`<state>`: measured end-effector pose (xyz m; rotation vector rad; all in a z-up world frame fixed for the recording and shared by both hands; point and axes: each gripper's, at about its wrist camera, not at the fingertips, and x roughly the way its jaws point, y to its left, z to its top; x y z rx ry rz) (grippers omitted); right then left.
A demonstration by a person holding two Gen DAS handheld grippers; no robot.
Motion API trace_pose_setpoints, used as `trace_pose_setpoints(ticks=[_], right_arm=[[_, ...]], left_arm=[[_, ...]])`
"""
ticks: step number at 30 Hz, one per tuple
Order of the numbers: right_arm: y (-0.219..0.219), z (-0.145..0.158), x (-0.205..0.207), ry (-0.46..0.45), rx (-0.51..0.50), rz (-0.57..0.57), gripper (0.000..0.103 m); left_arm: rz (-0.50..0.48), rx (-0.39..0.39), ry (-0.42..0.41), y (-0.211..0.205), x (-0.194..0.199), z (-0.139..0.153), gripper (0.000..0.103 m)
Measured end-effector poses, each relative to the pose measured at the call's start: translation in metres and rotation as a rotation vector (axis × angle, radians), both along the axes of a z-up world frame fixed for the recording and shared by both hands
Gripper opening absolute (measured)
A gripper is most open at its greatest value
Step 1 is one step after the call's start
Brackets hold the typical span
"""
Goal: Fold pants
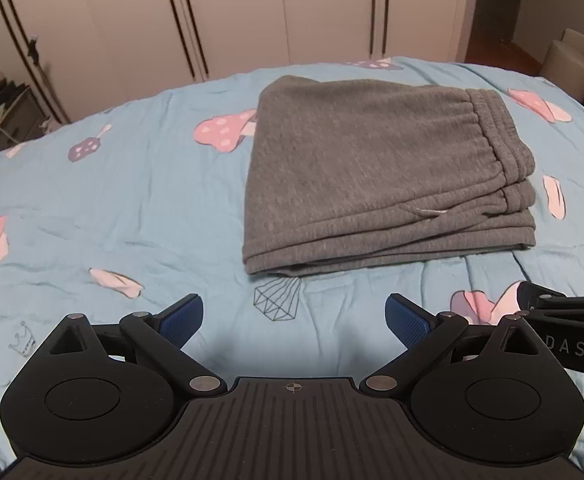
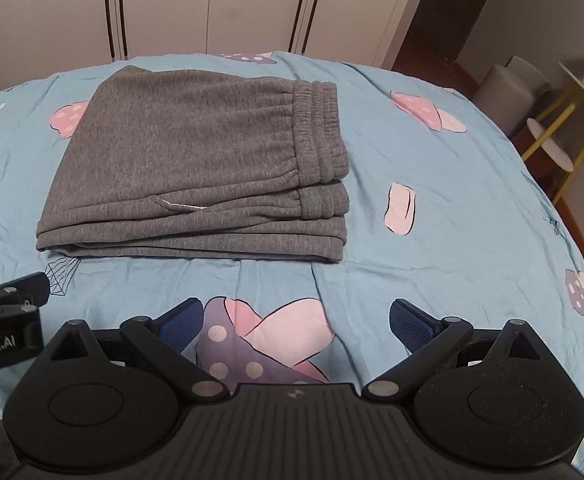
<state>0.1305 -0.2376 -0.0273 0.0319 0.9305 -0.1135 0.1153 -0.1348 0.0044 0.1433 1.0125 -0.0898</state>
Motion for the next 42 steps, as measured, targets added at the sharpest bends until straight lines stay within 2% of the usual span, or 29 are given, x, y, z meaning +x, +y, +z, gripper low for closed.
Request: trace_pose_setpoints(ticks=[42], right_arm=[[-0.003,0.0009,0.0004,0.018,0.03,0.003,0.1]], left_arm=[[-0.017,0.02,0.014,-0.008,-0.0012,-0.0024,0.101]])
